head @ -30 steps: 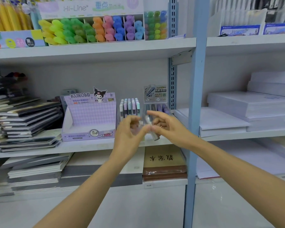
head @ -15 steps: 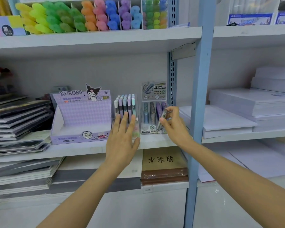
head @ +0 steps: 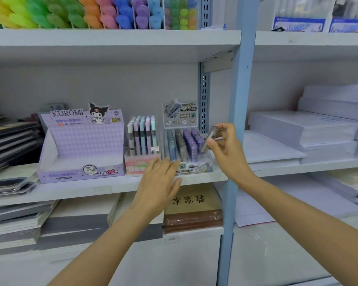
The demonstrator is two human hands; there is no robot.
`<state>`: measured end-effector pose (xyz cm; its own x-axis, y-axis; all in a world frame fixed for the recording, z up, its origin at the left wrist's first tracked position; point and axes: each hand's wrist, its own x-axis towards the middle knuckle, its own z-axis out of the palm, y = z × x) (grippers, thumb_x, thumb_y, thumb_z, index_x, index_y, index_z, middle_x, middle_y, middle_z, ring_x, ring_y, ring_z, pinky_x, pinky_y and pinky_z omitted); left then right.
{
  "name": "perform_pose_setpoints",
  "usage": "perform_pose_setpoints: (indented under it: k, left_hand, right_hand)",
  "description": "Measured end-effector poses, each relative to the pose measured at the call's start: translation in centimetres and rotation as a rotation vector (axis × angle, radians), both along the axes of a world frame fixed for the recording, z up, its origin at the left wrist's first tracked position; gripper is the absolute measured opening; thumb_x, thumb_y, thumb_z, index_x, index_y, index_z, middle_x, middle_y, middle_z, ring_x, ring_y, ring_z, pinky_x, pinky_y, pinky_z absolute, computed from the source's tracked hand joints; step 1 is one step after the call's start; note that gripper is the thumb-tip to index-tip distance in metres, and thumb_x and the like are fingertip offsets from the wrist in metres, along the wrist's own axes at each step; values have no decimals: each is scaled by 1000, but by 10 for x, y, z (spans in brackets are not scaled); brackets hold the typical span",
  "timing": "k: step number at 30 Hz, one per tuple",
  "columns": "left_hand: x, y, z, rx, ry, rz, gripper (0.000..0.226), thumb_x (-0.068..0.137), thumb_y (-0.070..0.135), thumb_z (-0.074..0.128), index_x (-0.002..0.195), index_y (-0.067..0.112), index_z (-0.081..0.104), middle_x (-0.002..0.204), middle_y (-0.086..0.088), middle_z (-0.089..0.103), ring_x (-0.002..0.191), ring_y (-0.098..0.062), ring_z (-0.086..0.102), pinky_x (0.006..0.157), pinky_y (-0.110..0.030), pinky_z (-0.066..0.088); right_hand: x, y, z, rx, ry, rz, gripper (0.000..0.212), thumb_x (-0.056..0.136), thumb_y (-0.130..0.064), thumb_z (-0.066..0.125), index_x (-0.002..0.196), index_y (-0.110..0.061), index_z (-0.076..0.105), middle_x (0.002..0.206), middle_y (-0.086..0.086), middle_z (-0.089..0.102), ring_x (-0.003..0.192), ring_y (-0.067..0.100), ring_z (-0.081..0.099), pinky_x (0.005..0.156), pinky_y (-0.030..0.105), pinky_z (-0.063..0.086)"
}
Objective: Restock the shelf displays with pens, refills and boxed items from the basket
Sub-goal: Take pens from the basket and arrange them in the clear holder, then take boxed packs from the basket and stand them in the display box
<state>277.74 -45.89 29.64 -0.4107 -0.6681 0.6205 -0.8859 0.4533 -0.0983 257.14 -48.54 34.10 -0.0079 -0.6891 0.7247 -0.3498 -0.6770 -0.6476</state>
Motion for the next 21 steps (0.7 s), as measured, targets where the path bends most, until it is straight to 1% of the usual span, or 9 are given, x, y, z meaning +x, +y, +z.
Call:
perform_pose_setpoints:
  k: [1,3,5,6,9,12,15,19,21]
  left_hand:
    - [0,1,2,2,-9,4,44,98,28,51,136,7,53,121,-9,63,116,-27,56,112,-42,32]
    - [-1,3,4,-3,-16,9,42,97,27,54,132,5,56,112,-8,64,105,-27,59,104,-41,39]
    - [0,7,4,-8,-22,12,42,96,26,56,132,4,56,110,-8,65,102,-27,59,100,-41,42]
    - [1,9,3,-8,-25,11,43,95,26,56,133,5,55,111,-8,64,103,-27,58,100,-41,42]
    - [3,13,1,-7,-17,-1,46,96,25,55,137,5,52,121,-9,61,109,-27,57,101,-40,41]
    - [3,14,2,-10,15,-22,45,95,23,58,136,5,53,130,-12,57,114,-28,56,102,-42,41]
    - [4,14,2,0,2,-16,49,96,25,54,141,6,48,132,-10,57,118,-27,54,106,-41,37]
    - [4,12,-3,-16,-25,0,53,97,27,50,146,8,41,132,-7,56,121,-24,51,110,-39,33]
    - [4,11,-5,-12,-24,5,55,97,29,48,148,10,37,135,-5,54,124,-23,48,112,-37,30]
  right_hand:
    - [0,-1,2,-17,16,-48,25,96,-7,54,110,-19,39,96,-9,57,82,5,63,72,20,51]
    - [0,-3,2,3,91,-126,24,94,-3,55,108,-16,40,92,-8,57,82,7,61,79,31,53]
    - [0,-5,0,49,164,-156,22,94,-2,55,108,-12,42,96,-1,58,82,16,62,81,41,53]
    - [1,-6,0,67,190,-164,21,94,-3,55,110,-10,43,99,2,58,83,20,63,81,43,52]
    - [2,-9,4,97,272,-165,22,94,-7,57,113,-10,46,99,4,59,82,24,65,77,39,52]
    - [2,-14,9,131,384,-157,29,92,-9,61,117,-12,46,87,-4,56,72,16,62,67,29,48]
    - [1,-17,9,113,384,-161,37,91,-10,64,120,-19,44,81,-7,56,68,11,61,61,23,47]
    - [5,-19,1,-13,388,-216,19,88,-7,66,102,-12,53,91,-1,60,76,15,57,72,31,52]
    - [5,-20,-4,-33,417,-239,14,88,-6,65,99,-9,56,95,1,56,81,17,55,77,36,51]
